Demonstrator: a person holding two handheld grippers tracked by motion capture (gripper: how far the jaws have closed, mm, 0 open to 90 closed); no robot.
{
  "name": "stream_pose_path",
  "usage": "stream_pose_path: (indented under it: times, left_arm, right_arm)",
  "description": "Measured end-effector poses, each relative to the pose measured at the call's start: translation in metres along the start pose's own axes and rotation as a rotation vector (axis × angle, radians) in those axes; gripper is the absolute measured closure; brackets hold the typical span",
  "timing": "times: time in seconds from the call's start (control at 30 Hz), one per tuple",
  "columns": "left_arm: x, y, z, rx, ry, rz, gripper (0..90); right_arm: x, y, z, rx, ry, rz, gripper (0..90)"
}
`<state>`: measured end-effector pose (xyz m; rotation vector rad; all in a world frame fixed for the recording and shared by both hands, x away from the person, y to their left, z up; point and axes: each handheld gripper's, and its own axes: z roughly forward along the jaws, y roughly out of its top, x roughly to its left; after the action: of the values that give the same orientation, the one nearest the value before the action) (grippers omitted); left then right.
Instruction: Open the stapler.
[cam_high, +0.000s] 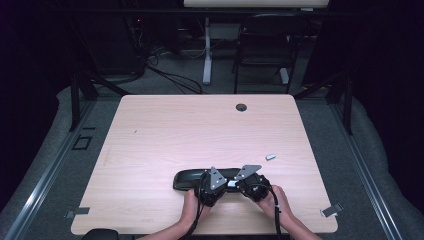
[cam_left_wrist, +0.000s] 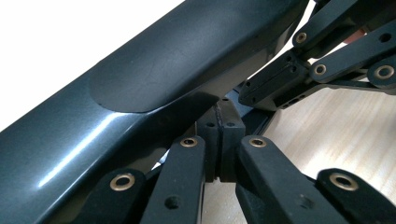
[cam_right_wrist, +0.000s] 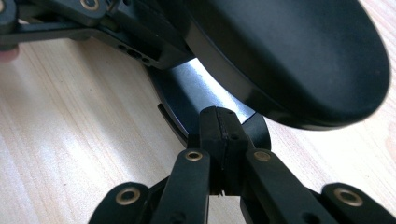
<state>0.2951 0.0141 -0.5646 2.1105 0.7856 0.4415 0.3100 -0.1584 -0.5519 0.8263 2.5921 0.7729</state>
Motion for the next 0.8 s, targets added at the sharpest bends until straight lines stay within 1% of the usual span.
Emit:
stream_pose_path:
  times: [0.07, 0.13, 0.17, 0.27, 0.3, 0.43, 0.6, 0.8]
  left_arm:
    - [-0.0022, -0.0003, 0.0007, -0.013, 0.007, 0.003, 90.0]
    - [-0.0027, -0.0003, 0.0009, -0.015, 0.009, 0.004, 90.0]
    - [-0.0028, -0.0004, 0.0010, -0.019, 0.010, 0.002, 90.0]
    - [-0.0031, -0.0006, 0.0012, -0.021, 0.013, 0.003, 90.0]
    - [-0.0031, -0.0007, 0.0012, -0.023, 0.014, 0.004, 90.0]
    - [-0.0034, -0.0008, 0.0003, -0.028, 0.021, 0.007, 90.0]
    - [-0.0032, -0.0009, 0.0000, -0.031, 0.021, 0.007, 90.0]
    - [-0.0034, -0.0011, -0.0004, -0.032, 0.026, 0.010, 90.0]
  right_arm:
    - [-0.0007, -0.0002, -0.0002, 0.001, 0.002, -0.007, 90.0]
    - [0.0000, -0.0004, 0.0002, -0.005, 0.000, -0.003, 90.0]
    - [0.0001, -0.0006, 0.0003, -0.007, -0.003, -0.010, 90.0]
    - [0.0002, -0.0007, 0.0000, -0.006, -0.002, -0.005, 90.0]
    - [-0.0003, -0.0008, 0.0001, -0.007, -0.002, -0.010, 90.0]
    - [-0.0005, -0.0021, -0.0001, -0.012, 0.003, 0.005, 90.0]
    - [-0.0015, -0.0024, -0.0007, -0.009, 0.007, 0.002, 90.0]
    - [-0.0028, -0.0034, -0.0006, -0.016, 0.015, 0.025, 90.0]
